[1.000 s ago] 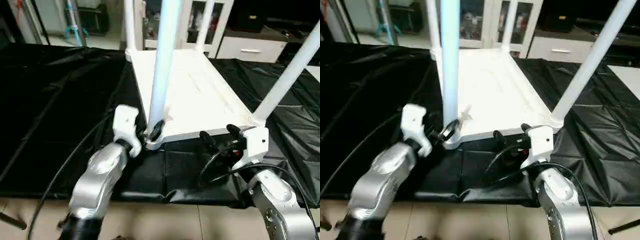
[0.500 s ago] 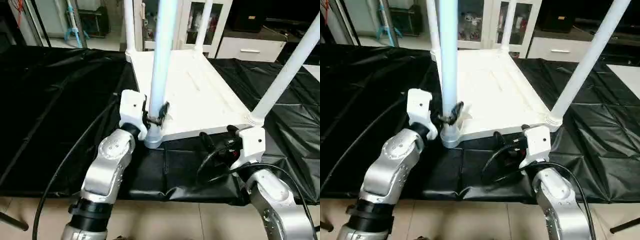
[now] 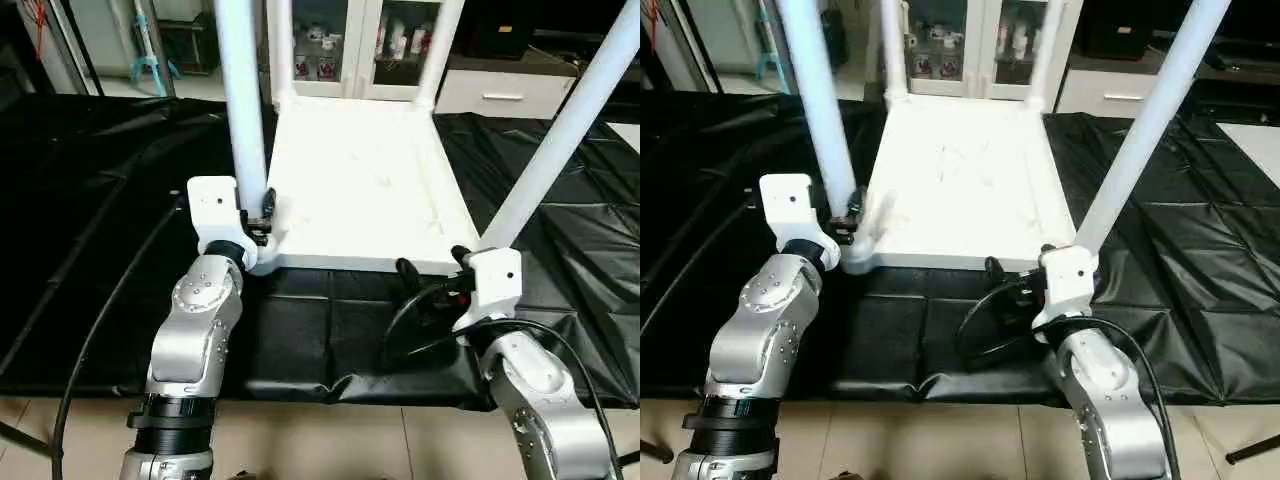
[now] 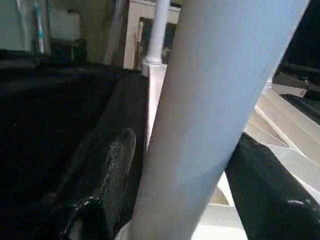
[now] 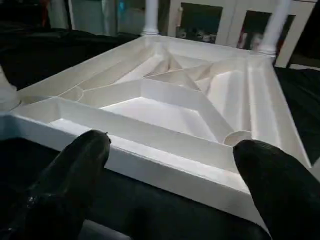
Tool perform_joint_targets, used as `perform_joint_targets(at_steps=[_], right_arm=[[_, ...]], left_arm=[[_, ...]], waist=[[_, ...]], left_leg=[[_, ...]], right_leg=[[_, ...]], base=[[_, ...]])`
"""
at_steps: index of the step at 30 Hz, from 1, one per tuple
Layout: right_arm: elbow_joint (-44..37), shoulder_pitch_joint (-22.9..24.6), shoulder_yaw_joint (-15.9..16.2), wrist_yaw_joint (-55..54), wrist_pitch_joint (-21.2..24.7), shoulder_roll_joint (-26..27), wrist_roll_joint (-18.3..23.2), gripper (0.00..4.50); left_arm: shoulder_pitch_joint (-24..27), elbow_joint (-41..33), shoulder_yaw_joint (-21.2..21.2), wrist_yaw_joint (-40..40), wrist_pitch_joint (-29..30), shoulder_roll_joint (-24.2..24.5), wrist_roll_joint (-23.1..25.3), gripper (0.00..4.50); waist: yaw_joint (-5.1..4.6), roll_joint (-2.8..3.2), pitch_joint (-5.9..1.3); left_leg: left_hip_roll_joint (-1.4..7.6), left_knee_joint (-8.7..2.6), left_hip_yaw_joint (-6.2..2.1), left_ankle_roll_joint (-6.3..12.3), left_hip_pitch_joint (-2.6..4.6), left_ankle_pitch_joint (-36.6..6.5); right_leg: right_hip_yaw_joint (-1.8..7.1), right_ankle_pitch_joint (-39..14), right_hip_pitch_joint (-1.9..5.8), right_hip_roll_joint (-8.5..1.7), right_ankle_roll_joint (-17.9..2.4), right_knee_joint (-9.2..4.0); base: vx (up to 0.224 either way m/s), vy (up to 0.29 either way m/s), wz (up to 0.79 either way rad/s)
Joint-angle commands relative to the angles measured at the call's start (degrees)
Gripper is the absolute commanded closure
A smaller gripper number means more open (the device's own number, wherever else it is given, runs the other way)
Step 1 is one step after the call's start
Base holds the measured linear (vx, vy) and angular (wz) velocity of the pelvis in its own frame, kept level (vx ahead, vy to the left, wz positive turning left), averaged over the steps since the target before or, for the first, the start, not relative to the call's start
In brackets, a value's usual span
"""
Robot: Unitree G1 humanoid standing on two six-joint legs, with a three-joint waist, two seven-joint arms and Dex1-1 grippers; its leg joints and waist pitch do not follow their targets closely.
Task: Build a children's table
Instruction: Flip table
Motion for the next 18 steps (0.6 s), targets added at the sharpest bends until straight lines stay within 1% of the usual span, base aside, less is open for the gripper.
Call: perform_joint_targets(at_steps=[1, 2, 3, 5, 6, 8, 9, 10, 11, 12, 13, 14, 15, 16, 17, 18], right_arm=[[0.8, -0.7, 0.3, 0.2, -0.8, 0.1, -0.3, 0.0], [0.8, -0.6, 0.3, 0.3, -0.8, 0.1, -0.3, 0.0], [0.8, -0.5, 0.2, 0.4, -0.9, 0.2, -0.3, 0.0], [0.6, -0.3, 0.1, 0.6, -0.9, 0.4, -0.2, 0.0], [0.5, -0.2, 0.1, 0.6, -0.8, 0.4, -0.2, 0.0], [0.4, -0.1, 0.1, 0.5, -0.8, 0.3, -0.1, 0.0], [0.4, 0.0, 0.0, 0.5, -0.6, 0.2, -0.1, 0.0], [0.5, 0.2, -0.2, 0.4, -0.6, 0.0, 0.0, 0.0], [0.6, 0.2, -0.2, 0.4, -0.6, 0.0, 0.0, 0.0], [0.7, 0.2, -0.4, 0.3, -0.4, 0.0, 0.1, 0.0], [1.0, 0.3, -0.7, 0.1, -0.2, 0.1, 0.2, 0.0], [1.1, 0.2, -0.8, 0.1, -0.2, 0.2, 0.3, 0.0], [1.2, 0.2, -0.9, 0.1, -0.1, 0.3, 0.4, 0.0], [1.6, 0.1, -1.2, 0.0, 0.1, 0.6, 1.0, 0.0], [2.1, 0.0, -1.8, -0.1, 0.5, 1.3, 1.9, 0.0], [2.2, -0.1, -1.9, -0.1, 0.6, 1.4, 2.0, 0.0]], left_arm=[[-1.1, -1.0, 1.5, 0.8, 1.9, -1.6, -2.3, 1.81], [-1.2, -1.1, 1.9, 1.0, 2.2, -2.1, -2.9, 1.81], [-1.3, -1.2, 2.4, 1.3, 2.6, -2.7, -3.7, 1.9], [-1.5, -1.3, 3.0, 1.5, 3.2, -3.5, -4.9, 2.09], [-1.7, -1.4, 3.5, 1.6, 3.7, -4.1, -6.0, 2.17], [-1.9, -1.4, 4.3, 1.8, 4.4, -5.1, -7.6, 2.22], [-2.0, -1.4, 4.9, 1.9, 4.9, -5.7, -8.8, 2.26], [-2.2, -1.3, 6.3, 2.5, 5.8, -7.1, -11.0, 2.29], [-2.2, -1.3, 6.5, 2.6, 5.9, -7.3, -11.3, 2.3], [-2.3, -1.3, 7.2, 2.7, 6.4, -8.0, -12.6, 2.3], [-2.4, -1.3, 8.1, 3.1, 7.0, -8.8, -13.9, 2.3], [-2.3, -1.4, 8.2, 3.2, 7.1, -8.9, -14.0, 2.3], [-2.3, -1.4, 8.3, 3.3, 7.2, -9.0, -14.1, 2.3], [-2.3, -1.5, 9.2, 3.7, 7.6, -9.8, -15.5, 2.3], [-2.3, -1.7, 10.5, 4.1, 8.2, -10.8, -17.1, 2.3], [-2.3, -1.7, 10.7, 4.1, 8.3, -10.9, -17.4, 2.3]], waist=[[0.31, 0.47, -2.99], [0.31, 0.4, -2.97], [0.29, 0.61, -2.89], [0.36, 0.47, -2.85], [0.39, 0.78, -2.87], [0.37, 0.53, -2.87], [0.42, 0.82, -2.89], [0.44, 0.67, -2.9], [0.58, 0.68, -2.93], [0.65, 0.66, -2.93], [0.77, 0.73, -2.91], [0.79, 0.72, -2.89], [0.77, 0.56, -2.84], [0.86, 0.74, -2.81], [0.77, 0.51, -2.83], [0.83, 0.68, -2.82]], left_leg=[[5.5, -5.65, -2.26, 2.05, 0.23, -6.4], [5.53, -5.69, -2.22, 2.0, 0.24, -6.9], [5.58, -5.76, -2.25, 1.69, 0.23, -7.9], [5.59, -5.83, -2.27, 1.47, 0.19, -8.8], [5.48, -5.8, -2.27, 1.4, 0.18, -8.8], [5.47, -5.79, -2.27, 1.61, 0.16, -8.6], [5.47, -5.76, -2.3, 1.62, 0.18, -8.2], [5.48, -5.65, -2.15, 1.95, 0.19, -7.5], [5.44, -5.55, -2.09, 2.13, 0.24, -7.2], [5.39, -5.53, -2.04, 2.73, 0.09, -6.5], [5.42, -5.52, -2.03, 3.12, 0.09, -6.3], [5.42, -5.52, -2.01, 3.18, 0.06, -6.4], [5.41, -5.57, -1.96, 3.37, 0.06, -6.7], [5.37, -5.58, -1.96, 3.46, 0.04, -7.3], [5.37, -5.55, -1.89, 3.49, 0.03, -7.3], [5.38, -5.57, -1.99, 3.54, 0.02, -7.3]], right_leg=[[2.83, 0.2, 2.57, -4.88, -14.7, -3.24], [2.86, -0.5, 2.55, -4.88, -14.8, -3.37], [2.87, -1.4, 2.53, -4.84, -14.9, -3.41], [2.95, -2.8, 2.57, -4.95, -14.6, -3.53], [2.97, -3.3, 2.51, -4.89, -14.2, -3.56], [2.97, -3.6, 2.52, -4.84, -13.8, -3.69], [2.97, -3.4, 2.49, -4.87, -13.8, -3.57], [2.97, -2.7, 2.5, -4.85, -14.1, -3.6], [2.98, -2.7, 2.47, -4.92, -14.2, -3.61], [2.99, -2.8, 2.53, -4.91, -14.2, -3.62], [2.97, -3.3, 2.47, -4.9, -14.0, -3.67], [2.98, -3.8, 2.45, -4.91, -14.0, -3.7], [2.96, -4.6, 2.4, -4.84, -13.8, -3.83], [2.97, -6.8, 2.36, -4.94, -13.4, -3.96], [3.0, -7.1, 2.33, -4.95, -13.4, -4.0], [2.95, -7.6, 2.26, -4.96, -13.5, -3.99]], base=[[0.0, 0.0, 0.0], [0.0, 0.0, 0.0], [0.0, 0.0, 0.0], [0.0, 0.0, 0.0], [0.0, 0.0, 0.0], [0.0, 0.0, 0.0], [0.0, 0.0, 0.0], [0.0, 0.0, 0.0], [0.0, 0.0, 0.0], [0.0, 0.0, 0.0], [0.0, 0.0, 0.0], [0.0, 0.0, 0.0], [0.0, 0.0, 0.0], [0.0, 0.0, 0.0], [0.0, 0.0, 0.0], [0.0, 0.0, 0.0]])
